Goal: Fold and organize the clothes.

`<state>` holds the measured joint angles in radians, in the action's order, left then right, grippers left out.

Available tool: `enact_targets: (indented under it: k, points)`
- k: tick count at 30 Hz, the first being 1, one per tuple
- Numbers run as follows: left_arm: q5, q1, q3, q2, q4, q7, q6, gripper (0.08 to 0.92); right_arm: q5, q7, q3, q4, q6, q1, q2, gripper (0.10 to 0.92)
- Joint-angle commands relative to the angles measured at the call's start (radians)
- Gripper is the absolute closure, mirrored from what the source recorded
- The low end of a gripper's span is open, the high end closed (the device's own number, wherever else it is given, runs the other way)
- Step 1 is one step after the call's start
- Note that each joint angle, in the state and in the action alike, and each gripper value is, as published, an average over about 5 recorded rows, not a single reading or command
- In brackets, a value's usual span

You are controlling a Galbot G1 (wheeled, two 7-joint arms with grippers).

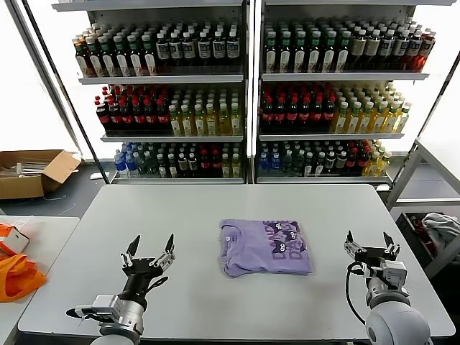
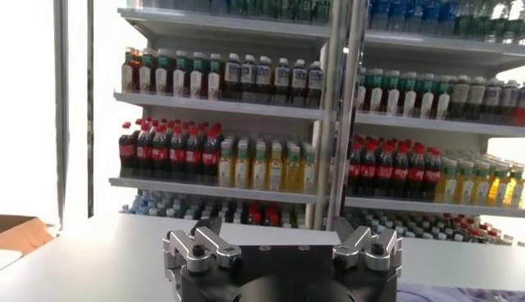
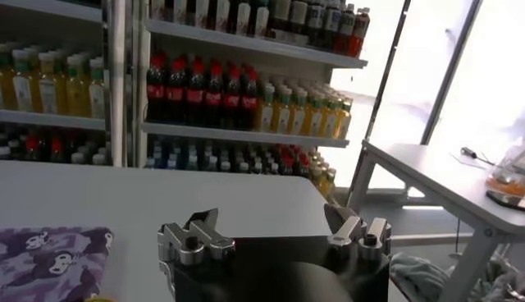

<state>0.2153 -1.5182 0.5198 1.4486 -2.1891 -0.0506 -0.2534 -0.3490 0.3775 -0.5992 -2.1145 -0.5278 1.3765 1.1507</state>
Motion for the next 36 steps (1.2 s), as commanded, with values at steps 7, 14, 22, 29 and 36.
enact_targets:
  k: [7,14,22,29,36]
  points:
    - [0.006,-0.012,-0.003,0.002,-0.021,0.003,0.002,0.177,0.006,0.002,-0.007,-0.018,0.003,0.026,0.004,0.203]
    - [0.006,-0.009,-0.005,0.003,-0.023,0.003,0.001,0.177,0.005,0.001,-0.015,-0.024,0.002,0.033,-0.002,0.203]
    - [0.008,-0.007,-0.005,0.000,-0.025,0.002,0.000,0.177,0.008,0.003,-0.010,-0.026,0.001,0.033,0.001,0.203]
    - [0.013,-0.003,-0.006,-0.002,-0.022,-0.009,-0.004,0.177,0.008,0.003,-0.009,-0.023,0.000,0.030,0.002,0.203]
    - [0.014,-0.001,-0.005,-0.006,-0.023,-0.009,-0.005,0.177,0.009,0.003,-0.008,-0.021,0.001,0.029,0.004,0.203]
